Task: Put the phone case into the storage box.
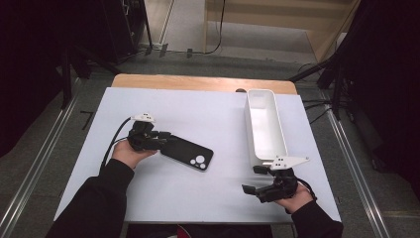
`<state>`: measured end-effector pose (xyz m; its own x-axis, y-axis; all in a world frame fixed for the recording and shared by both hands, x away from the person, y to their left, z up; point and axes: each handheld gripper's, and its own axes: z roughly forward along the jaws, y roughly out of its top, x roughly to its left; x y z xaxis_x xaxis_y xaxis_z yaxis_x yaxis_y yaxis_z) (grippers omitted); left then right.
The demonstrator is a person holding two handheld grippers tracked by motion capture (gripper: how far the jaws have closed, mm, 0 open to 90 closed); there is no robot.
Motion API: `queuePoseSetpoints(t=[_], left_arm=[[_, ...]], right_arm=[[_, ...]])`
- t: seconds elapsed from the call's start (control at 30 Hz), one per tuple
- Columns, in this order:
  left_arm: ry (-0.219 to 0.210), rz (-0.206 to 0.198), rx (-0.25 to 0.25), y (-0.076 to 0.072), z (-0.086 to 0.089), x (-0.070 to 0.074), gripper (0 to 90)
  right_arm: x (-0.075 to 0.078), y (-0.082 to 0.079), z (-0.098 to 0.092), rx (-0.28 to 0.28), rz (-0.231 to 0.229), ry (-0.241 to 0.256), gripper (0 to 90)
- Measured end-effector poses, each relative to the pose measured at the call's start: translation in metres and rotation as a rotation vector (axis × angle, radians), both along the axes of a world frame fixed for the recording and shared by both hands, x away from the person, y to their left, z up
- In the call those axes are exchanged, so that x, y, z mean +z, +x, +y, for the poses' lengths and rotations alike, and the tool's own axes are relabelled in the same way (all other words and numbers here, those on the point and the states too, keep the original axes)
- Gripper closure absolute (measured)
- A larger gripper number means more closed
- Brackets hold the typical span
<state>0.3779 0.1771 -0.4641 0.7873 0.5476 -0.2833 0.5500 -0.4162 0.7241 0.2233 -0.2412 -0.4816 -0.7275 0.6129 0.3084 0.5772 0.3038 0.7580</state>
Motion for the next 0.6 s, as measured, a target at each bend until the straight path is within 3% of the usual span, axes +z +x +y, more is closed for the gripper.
queuePoseSetpoints(t=[0.07,0.13,0.23,0.3,0.6], left_arm=[[0.014,-0.013,0.003,-0.002,0.002,-0.002,72.3],[0.028,-0.004,-0.006,-0.002,0.004,-0.004,75.3],[0.032,0.012,-0.027,-0.002,0.005,-0.005,87.7],[0.030,0.029,-0.036,-0.002,0.005,-0.006,89.1],[0.086,0.012,-0.042,-0.004,0.007,-0.017,89.0]], right_arm=[[0.000,0.000,0.000,-0.001,-0.002,0.001,11.6],[0.000,0.000,0.000,-0.001,-0.001,0.002,11.6],[0.000,0.000,0.000,0.000,0.001,-0.002,11.6],[0.000,0.000,0.000,0.000,0.000,-0.001,11.6],[0.001,0.000,-0.001,-0.007,0.006,0.001,11.6]])
